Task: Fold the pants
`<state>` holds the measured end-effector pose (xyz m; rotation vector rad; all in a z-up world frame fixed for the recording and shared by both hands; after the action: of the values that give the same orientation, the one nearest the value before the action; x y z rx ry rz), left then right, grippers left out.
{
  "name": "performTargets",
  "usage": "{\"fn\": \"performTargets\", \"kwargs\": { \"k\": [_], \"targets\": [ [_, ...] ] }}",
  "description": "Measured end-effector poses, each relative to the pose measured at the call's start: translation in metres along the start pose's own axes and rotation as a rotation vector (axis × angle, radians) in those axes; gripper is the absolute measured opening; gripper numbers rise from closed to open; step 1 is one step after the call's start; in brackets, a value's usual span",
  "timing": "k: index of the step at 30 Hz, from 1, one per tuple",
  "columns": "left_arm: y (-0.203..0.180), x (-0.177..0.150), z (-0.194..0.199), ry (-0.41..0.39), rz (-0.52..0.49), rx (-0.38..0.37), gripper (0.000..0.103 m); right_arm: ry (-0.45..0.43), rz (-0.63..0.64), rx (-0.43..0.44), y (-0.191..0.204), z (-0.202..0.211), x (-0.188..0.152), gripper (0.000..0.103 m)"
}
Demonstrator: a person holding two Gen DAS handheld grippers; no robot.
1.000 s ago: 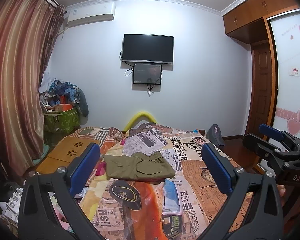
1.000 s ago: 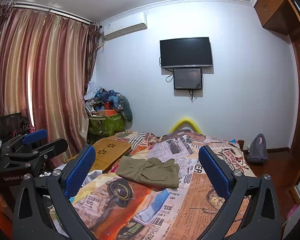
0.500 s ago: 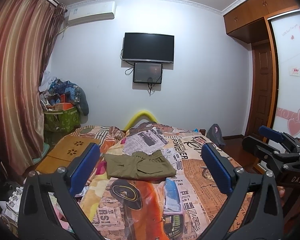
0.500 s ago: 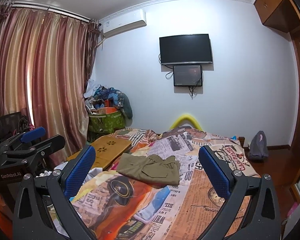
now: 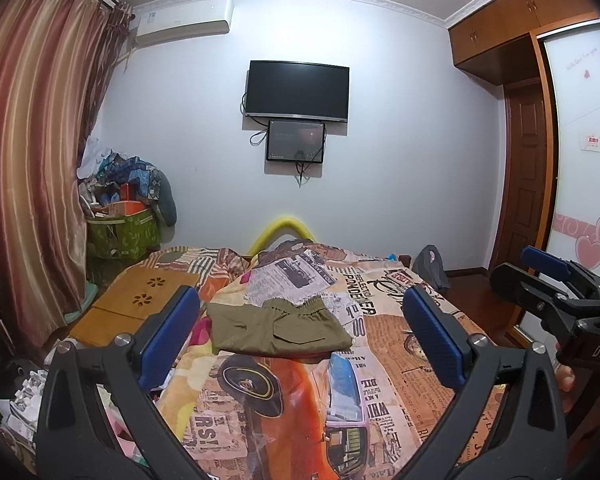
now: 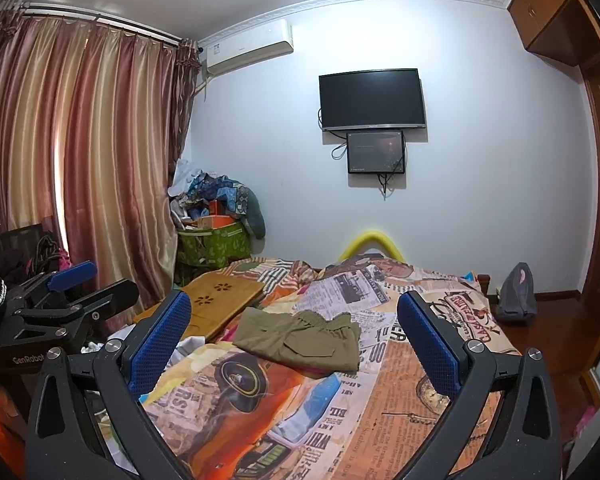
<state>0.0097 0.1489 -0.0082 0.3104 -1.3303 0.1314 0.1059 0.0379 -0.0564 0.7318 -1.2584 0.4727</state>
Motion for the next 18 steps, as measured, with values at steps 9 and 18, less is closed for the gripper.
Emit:
{"fn": "performTargets", "kwargs": {
  "k": [9,18],
  "targets": [
    [0.0013,-0.0042,-0.0047,0.007,0.012,-0.006,0.103,0.001,-0.001,0.0,0.001,-0.0008,-0.0006,0.103],
    [0.0001,-0.0057,-0.0062,0.017,0.002,-0.022,0.103,-0.004,-0.007,-0.006,0.0,-0.0016,-0.0011,0.103]
  ]
}}
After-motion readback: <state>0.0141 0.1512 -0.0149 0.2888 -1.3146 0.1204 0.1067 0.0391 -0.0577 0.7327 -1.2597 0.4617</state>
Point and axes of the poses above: each gripper's, at about its wrist camera, not at the fingertips, and z roughly against the way its jaws point, y to its left, x to its top, the point moved 7 cm from there along -z, roughly the way its jaws point, and after that the axes turned 12 degrees about -z, right-handed, at the moved point
